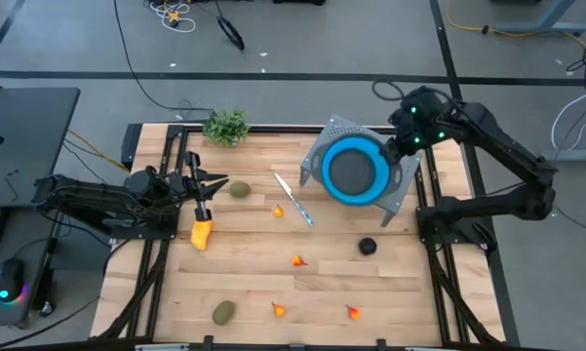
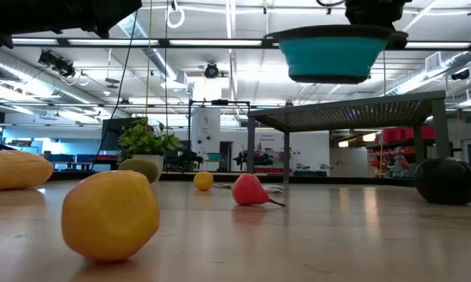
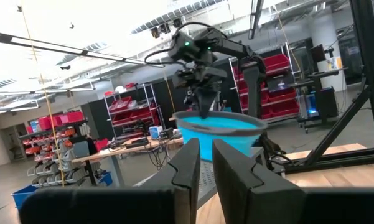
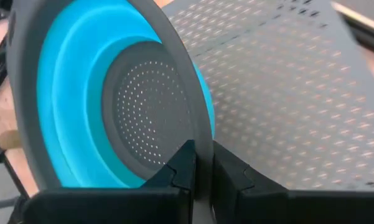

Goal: Pick & Place Fruit
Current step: Put the blue strainer bowl on the shelf

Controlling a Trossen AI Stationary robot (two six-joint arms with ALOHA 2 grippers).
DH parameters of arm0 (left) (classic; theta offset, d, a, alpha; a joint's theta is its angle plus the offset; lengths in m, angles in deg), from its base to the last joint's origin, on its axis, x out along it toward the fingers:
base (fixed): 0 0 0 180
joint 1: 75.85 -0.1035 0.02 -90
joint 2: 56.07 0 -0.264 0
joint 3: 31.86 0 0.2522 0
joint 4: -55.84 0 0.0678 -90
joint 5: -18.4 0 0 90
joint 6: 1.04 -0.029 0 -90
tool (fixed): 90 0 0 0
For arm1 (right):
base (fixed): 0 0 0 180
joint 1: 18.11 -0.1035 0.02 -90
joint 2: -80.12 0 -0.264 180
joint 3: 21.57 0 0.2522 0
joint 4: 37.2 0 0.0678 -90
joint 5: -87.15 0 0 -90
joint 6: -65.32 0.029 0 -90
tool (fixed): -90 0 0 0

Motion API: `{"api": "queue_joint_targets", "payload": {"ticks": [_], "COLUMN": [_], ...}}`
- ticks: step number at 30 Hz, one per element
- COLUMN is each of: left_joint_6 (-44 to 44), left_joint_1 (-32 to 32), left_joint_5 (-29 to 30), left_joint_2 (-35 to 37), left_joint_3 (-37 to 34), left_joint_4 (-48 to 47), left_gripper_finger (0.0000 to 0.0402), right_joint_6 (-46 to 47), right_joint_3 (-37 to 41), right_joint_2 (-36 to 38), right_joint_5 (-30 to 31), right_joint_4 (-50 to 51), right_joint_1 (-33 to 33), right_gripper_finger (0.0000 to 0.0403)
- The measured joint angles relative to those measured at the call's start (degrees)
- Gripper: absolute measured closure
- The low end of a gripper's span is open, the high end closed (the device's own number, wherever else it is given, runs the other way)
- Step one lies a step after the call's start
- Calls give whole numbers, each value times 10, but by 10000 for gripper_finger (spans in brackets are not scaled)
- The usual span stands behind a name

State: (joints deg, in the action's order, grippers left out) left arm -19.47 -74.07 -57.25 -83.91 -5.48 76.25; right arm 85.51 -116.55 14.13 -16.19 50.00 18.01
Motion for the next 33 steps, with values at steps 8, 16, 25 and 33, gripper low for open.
{"api": "queue_joint_targets", "payload": {"ticks": [8,16,25,33], "left_joint_6": [1,1,-1,-2], "left_joint_1": [0,0,0,0], "left_joint_5": [0,0,0,0], "left_joint_2": [0,0,0,0], "left_joint_3": [0,0,0,0], "left_joint_4": [0,0,-2,-2], "left_gripper_finger": [349,349,349,349], "right_joint_6": [-50,-99,-136,-148], "right_joint_3": [1,1,2,2], "right_joint_2": [-17,-66,-77,-77], "right_joint_5": [-33,-37,-65,-64], "right_joint_4": [26,26,33,37], "right_joint_1": [94,129,189,198], "right_gripper_finger": [368,368,368,368]}}
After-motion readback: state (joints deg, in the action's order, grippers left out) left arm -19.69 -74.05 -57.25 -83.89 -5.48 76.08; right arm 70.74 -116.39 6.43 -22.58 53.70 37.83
